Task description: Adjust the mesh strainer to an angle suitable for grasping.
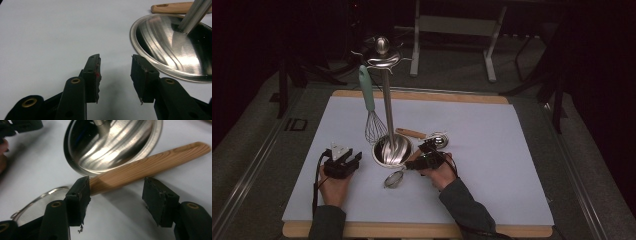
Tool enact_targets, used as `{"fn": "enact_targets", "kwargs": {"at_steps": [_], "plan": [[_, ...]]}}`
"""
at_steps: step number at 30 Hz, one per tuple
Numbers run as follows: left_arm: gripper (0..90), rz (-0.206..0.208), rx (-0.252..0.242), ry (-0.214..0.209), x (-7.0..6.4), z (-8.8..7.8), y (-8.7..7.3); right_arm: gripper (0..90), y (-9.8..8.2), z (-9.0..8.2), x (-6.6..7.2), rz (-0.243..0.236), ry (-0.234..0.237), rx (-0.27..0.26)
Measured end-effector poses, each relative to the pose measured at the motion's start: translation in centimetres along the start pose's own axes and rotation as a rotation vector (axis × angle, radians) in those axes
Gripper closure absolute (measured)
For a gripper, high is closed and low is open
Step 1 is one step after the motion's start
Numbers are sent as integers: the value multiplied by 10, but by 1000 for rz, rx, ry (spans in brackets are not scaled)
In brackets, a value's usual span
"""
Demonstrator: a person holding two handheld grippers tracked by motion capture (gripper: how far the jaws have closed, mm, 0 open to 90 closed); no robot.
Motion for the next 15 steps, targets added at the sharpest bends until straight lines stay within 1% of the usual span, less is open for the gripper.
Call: {"fn": "enact_targets", "kwargs": {"at_steps": [4,6,9,11,14,15], "plan": [[597,0,0,0,0,0,0,373,2,2,4,51,33,2],[597,0,0,-1,0,0,0,361,3,1,5,70,49,-12],[597,1,0,0,0,0,0,346,4,0,6,89,69,-13],[597,1,0,1,0,0,0,328,5,-1,5,108,75,-13],[597,2,-1,1,0,0,0,313,4,0,2,124,66,6],[597,2,0,2,0,0,0,313,4,1,2,128,71,13]]}}
Point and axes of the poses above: each handheld gripper's, and its own axes: z roughly forward along the jaws, y roughly out of its top, x roughly to its left, the point moved 8 cm from there along z, roughly forward along the jaws, and after that the axes turned 14 degrees about -y, right-handed, at the moved point
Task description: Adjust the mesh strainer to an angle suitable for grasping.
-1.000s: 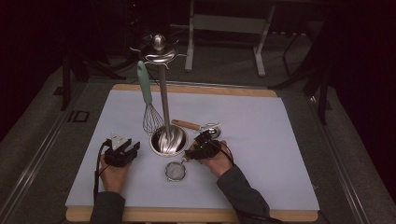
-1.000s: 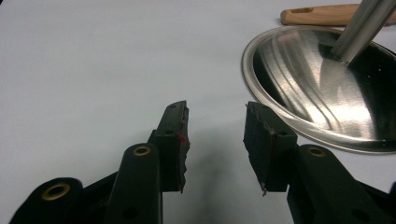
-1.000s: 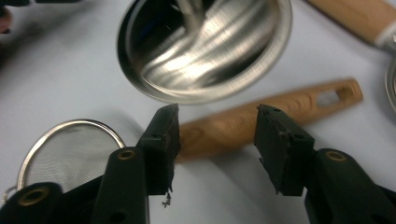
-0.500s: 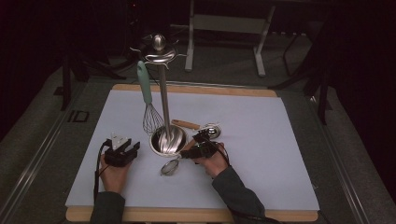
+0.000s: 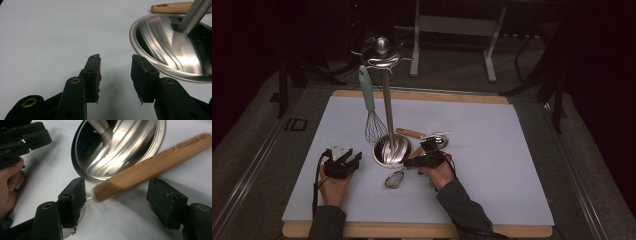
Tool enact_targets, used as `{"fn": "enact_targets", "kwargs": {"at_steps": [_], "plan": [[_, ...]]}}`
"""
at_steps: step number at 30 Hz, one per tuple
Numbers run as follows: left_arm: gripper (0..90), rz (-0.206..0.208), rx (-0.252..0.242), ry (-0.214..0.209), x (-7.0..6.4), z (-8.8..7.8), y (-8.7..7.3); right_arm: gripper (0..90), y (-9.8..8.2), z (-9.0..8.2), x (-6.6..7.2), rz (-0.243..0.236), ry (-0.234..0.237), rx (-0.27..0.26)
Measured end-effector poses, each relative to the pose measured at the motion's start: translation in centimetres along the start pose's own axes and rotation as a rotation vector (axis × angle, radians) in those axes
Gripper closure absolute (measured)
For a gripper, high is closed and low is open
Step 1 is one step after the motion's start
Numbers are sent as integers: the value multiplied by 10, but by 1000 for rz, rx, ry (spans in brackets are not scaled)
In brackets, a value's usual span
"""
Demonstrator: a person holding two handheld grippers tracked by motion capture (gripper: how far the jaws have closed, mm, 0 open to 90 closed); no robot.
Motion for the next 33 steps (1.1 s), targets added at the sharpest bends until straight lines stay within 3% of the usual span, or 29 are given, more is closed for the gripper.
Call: {"fn": "enact_targets", "kwargs": {"at_steps": [6,14,21,26,33], "plan": [[596,0,0,1,0,0,0,341,1,11,1,19,-19,31],[595,-1,-1,-1,0,0,0,506,6,18,9,-6,2,62],[594,-2,-1,-3,0,0,0,546,17,22,5,43,34,71],[594,-3,-1,-3,0,0,0,517,24,24,2,62,43,63],[593,-3,0,-4,0,0,0,597,27,26,6,89,87,75]]}}
Point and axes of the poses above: each handheld gripper's, and its own axes: z roughly forward along the jaws, y roughly out of its top, x roughly to its left, the point moved 8 cm from there along z, roughly forward along the jaws, and after that the axes turned 14 degrees about -y, right-handed, at the moved point
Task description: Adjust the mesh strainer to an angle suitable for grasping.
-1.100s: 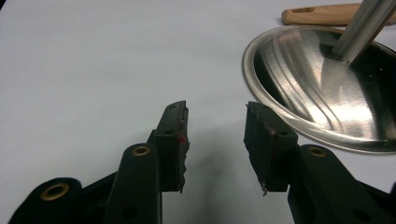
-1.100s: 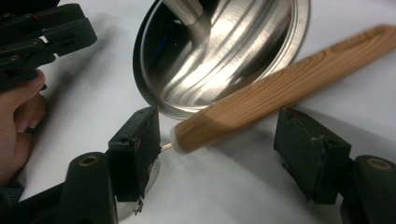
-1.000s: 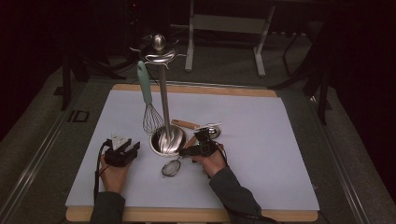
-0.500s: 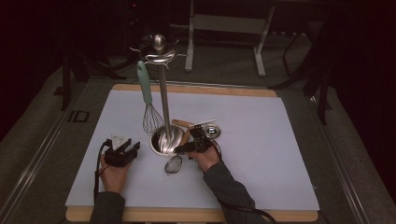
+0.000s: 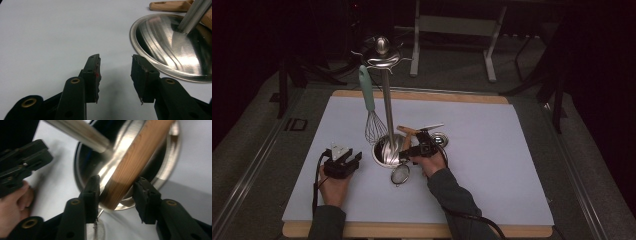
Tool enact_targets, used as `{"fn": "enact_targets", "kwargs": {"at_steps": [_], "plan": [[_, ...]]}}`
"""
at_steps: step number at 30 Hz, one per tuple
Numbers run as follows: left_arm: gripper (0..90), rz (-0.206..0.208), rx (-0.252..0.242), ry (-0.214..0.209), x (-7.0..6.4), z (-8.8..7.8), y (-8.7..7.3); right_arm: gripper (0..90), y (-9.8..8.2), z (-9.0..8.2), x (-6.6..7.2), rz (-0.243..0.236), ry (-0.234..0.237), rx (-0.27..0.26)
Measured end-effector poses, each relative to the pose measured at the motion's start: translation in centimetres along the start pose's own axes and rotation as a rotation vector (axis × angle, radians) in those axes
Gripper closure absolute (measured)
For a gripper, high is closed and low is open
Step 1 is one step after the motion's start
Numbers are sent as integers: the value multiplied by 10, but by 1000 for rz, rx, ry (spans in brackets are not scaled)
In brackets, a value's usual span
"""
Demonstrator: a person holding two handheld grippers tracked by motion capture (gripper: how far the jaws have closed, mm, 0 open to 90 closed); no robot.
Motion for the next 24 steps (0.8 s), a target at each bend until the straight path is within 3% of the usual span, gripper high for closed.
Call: {"fn": "enact_targets", "kwargs": {"at_steps": [5,7,15,24], "plan": [[593,0,-1,0,0,0,0,652,-1,1,14,-41,26,8],[593,0,-1,0,0,0,0,655,-1,1,17,-54,9,12],[592,-4,-1,1,0,0,0,681,-3,-5,15,-57,27,21],[592,-1,1,3,0,0,0,726,-3,-20,10,-67,30,-17]]}}
Point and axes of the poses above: each handheld gripper's, and its own axes: z roughly forward along the jaws, y roughly out of its top, x roughly to its left, the point moved 8 cm from there along z, roughly forward along the jaws, and after that the axes turned 14 degrees about -y, right-handed, at the moved point
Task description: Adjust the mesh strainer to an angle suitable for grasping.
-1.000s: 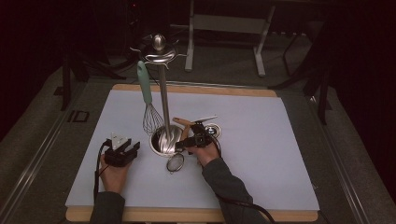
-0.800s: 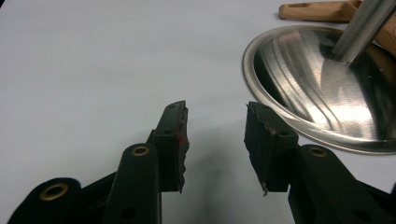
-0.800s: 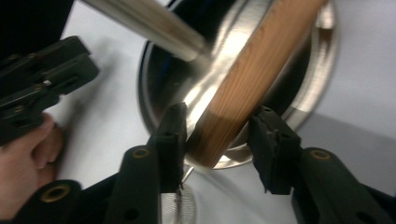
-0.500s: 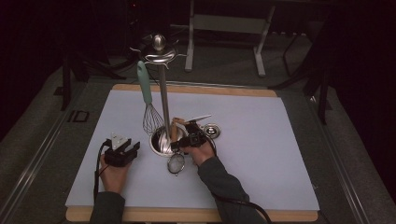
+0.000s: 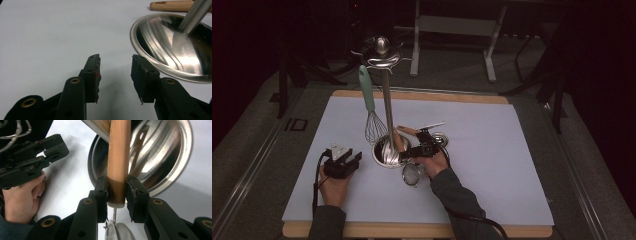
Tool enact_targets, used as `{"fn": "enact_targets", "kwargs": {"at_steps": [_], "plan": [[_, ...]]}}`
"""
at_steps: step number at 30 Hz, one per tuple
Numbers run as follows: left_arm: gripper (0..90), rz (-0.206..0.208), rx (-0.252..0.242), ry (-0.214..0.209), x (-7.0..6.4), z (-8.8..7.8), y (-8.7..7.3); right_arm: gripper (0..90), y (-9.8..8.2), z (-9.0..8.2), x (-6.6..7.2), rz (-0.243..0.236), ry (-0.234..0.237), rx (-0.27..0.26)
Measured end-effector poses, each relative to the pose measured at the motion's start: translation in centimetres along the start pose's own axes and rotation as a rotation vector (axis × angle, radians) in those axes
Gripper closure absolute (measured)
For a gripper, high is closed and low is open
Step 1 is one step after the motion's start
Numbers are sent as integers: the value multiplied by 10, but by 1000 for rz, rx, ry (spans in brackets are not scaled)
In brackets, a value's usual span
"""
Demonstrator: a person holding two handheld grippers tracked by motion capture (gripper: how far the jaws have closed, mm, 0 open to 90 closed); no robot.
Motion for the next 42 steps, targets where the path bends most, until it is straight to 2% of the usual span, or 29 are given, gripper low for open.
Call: {"fn": "enact_targets", "kwargs": {"at_steps": [5,11,31,42], "plan": [[592,0,1,-1,0,0,0,731,1,-10,0,-17,7,-29],[591,1,-1,0,0,0,0,732,2,-20,-1,-13,10,-55],[588,1,-1,1,0,0,0,732,2,-59,-10,-53,43,-220],[588,1,0,1,0,0,0,733,5,-82,-11,-82,57,-281]]}}
Point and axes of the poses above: each handheld gripper's, and its own axes: z roughly forward along the jaws, y roughly out of its top, x roughly to its left, the point moved 8 cm from there along z, roughly forward along the jaws, and after that the axes turned 14 degrees about -y, right-handed, at the moved point
